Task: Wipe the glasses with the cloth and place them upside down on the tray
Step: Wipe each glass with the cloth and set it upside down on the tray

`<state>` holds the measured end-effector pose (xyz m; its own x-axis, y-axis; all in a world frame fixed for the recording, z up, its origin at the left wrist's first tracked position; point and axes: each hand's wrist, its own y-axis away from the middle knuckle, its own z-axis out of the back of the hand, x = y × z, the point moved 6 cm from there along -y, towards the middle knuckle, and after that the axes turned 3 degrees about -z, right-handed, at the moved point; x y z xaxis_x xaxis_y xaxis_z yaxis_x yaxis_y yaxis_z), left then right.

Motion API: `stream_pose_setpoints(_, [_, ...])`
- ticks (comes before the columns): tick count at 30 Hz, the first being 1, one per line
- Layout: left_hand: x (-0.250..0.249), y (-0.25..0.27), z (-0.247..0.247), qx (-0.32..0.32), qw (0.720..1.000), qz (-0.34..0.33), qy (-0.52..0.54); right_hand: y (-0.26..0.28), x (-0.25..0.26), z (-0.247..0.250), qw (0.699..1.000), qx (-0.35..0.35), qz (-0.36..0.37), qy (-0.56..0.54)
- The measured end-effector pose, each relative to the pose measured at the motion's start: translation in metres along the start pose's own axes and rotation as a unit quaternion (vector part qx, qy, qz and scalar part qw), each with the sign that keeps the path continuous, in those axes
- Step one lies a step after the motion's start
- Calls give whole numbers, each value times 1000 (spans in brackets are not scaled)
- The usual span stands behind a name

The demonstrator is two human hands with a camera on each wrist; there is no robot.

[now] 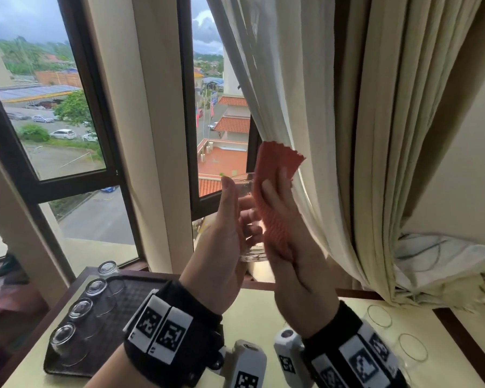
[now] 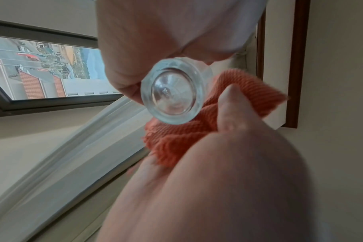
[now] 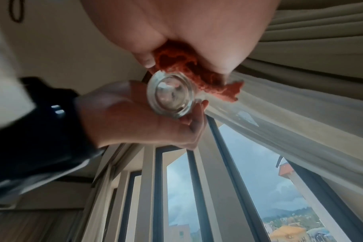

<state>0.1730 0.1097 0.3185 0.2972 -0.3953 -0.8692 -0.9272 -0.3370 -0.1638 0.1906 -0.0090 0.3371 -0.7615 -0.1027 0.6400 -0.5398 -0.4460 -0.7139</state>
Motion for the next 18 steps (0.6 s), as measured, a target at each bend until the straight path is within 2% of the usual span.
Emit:
stream_pose_setpoints(2, [-3, -1, 1, 11, 999, 14, 30, 10, 1, -11, 993, 44, 67, 86])
stream_pose_setpoints(3, [-5, 0, 3, 14, 999, 23, 37, 19, -2, -16, 990, 61, 77, 104])
stream_pose_setpoints(5, [-8, -2, 10, 1, 1000, 22, 13, 38, -8, -16, 995, 63, 42, 60])
stream_pose_setpoints(8, [-6, -5, 15, -11, 1000, 8, -21, 47, -15, -11, 999, 30, -17, -13])
stream_pose_setpoints(11, [-4, -2, 7, 2, 1000, 6, -19, 26, -24, -5, 986, -21, -111, -120])
stream_pose_setpoints(13, [-3, -1, 0, 11, 1000, 4, -9, 14, -17, 4, 980, -51, -135, -140])
stream_pose_setpoints(15, [-2, 0, -2, 1, 1000, 5, 4, 4, -8, 6, 985, -44, -85, -140])
stream_pose_setpoints(17, [-2, -1, 0, -9, 999, 10, 33, -9, -9, -1, 1000, -13, -9, -17])
stream_pose_setpoints(18, [-4, -1, 1, -16, 999, 15, 48, -12, -15, -11, 998, 12, 36, 56])
